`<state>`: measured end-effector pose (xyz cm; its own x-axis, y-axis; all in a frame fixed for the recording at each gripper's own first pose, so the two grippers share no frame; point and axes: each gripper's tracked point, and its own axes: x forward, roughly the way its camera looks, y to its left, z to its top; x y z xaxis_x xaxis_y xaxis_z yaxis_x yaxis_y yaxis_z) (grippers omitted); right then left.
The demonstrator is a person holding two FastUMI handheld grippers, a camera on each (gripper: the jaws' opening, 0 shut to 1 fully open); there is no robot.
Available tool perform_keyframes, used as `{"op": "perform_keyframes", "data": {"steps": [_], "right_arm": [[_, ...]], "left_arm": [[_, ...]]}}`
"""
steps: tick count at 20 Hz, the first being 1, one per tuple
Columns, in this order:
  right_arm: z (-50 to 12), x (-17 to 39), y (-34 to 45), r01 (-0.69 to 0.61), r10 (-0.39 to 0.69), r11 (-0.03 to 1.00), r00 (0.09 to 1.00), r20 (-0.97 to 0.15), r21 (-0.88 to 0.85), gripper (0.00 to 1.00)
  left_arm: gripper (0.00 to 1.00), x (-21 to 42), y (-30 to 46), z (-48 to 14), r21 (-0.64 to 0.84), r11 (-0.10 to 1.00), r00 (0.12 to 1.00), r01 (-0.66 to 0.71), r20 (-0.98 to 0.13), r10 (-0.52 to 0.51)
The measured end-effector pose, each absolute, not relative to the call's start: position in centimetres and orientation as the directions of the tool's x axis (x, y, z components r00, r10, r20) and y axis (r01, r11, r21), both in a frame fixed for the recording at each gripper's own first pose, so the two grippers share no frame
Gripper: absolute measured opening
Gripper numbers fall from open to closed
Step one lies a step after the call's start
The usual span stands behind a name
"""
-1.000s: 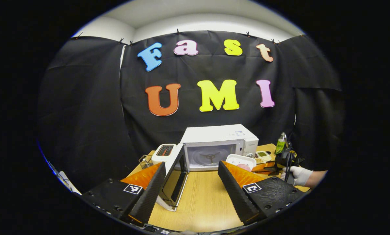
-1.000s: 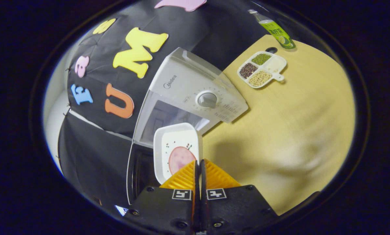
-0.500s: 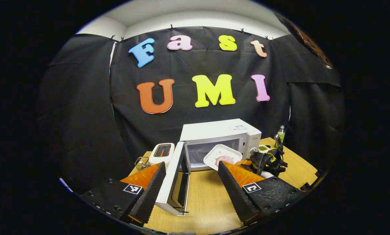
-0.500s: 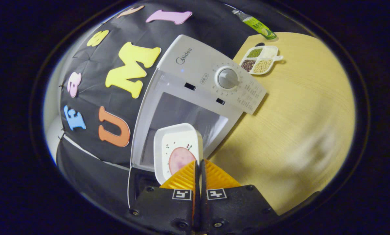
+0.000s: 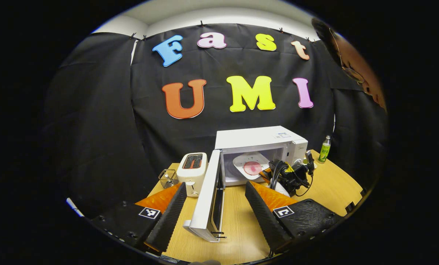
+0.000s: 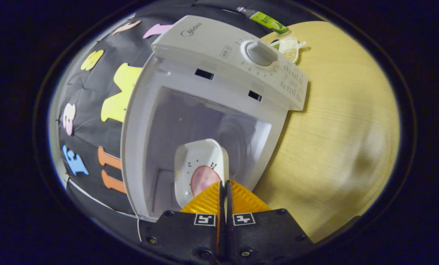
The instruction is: Open the microwave oven with the left hand, put the food in, and close the microwave oven.
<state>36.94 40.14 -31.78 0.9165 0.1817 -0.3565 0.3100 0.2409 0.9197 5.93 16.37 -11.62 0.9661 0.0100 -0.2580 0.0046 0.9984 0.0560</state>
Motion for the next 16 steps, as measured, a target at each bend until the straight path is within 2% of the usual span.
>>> {"op": "perform_keyframes", "data": {"steps": [6, 11, 12, 13, 14, 16], "right_arm": [[-32.6, 40.8, 39.4, 0.323, 0.103, 0.190, 0.933, -0.346, 0.927, 0.05], [-31.5, 42.1, 40.6, 0.247, 0.145, 0.174, 0.951, -0.273, 0.953, 0.12], [-30.7, 42.2, 40.8, 0.214, 0.134, 0.154, 0.963, -0.235, 0.965, 0.03], [-29.8, 41.7, 40.4, 0.181, 0.137, 0.152, 0.970, -0.202, 0.972, 0.25], [-29.2, 41.3, 40.1, 0.162, 0.135, 0.165, 0.974, -0.185, 0.973, 0.49], [-28.4, 40.4, 39.4, 0.158, 0.125, 0.244, 0.973, -0.193, 0.957, 0.98]], "left_arm": [[0.96, 6.0, 16.6, -13.1, 0.051, 0.999, 0.958, 0.007, -0.287, 0.008], [0.96, 5.4, 17.2, -13.1, 0.039, 0.999, 0.958, -0.005, -0.286, 0.016], [0.96, 5.3, 17.3, -12.9, 0.040, 0.999, 0.959, -0.009, -0.283, 0.020], [1.00, 5.3, 17.3, -12.8, 0.039, 0.999, 0.960, -0.010, -0.280, 0.020], [0.96, 5.1, 17.3, -12.6, 0.039, 0.999, 0.961, -0.010, -0.275, 0.020], [0.96, 4.7, 17.3, -12.2, 0.042, 0.999, 0.962, -0.014, -0.272, 0.025]]}}
